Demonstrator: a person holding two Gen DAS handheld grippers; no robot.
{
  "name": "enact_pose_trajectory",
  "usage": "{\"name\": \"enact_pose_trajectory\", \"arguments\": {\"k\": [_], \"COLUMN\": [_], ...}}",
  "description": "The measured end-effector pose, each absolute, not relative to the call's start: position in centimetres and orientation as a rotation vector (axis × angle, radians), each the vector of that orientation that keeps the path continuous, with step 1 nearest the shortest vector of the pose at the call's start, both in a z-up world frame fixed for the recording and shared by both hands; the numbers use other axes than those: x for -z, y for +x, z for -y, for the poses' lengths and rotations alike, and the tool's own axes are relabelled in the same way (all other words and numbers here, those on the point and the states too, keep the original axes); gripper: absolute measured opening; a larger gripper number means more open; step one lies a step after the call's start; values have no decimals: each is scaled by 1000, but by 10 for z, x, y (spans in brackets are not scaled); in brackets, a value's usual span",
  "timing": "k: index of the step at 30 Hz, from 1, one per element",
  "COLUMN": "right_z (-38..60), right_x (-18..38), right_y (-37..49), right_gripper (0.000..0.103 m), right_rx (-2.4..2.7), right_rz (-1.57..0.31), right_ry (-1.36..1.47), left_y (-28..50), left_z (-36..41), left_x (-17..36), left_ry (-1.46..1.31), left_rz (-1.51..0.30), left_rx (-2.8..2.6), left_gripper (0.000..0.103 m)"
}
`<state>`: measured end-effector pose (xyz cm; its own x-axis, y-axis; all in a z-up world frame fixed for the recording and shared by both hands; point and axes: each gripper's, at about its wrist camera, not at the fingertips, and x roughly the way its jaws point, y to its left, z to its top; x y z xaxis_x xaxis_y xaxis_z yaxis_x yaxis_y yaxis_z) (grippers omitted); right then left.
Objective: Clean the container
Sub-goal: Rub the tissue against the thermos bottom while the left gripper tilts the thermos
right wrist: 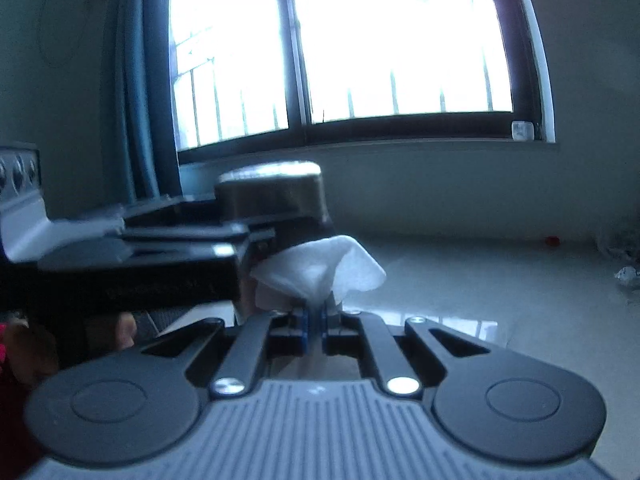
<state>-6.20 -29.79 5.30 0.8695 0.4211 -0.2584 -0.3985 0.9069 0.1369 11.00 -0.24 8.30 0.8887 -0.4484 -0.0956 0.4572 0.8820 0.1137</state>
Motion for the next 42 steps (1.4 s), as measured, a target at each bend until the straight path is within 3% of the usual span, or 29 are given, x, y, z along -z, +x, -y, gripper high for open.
{"name": "enact_pose_trajectory", "arguments": {"k": [22, 29, 42], "right_z": [283, 289, 304], "right_x": [45, 29, -50], "right_y": [-15, -19, -52], "right_gripper": [5, 5, 5], "right_rx": [-478, -472, -505], "right_rz": [-629, -564, -264], "right_ry": [63, 71, 88], "left_y": [110, 111, 112], "left_z": [-2, -2, -2], "left_x": [-83, -83, -83], "left_ry": [139, 140, 137], "left_rz": [-68, -68, -70], "left_rx": [470, 471, 472], "left_gripper": [76, 76, 76]}}
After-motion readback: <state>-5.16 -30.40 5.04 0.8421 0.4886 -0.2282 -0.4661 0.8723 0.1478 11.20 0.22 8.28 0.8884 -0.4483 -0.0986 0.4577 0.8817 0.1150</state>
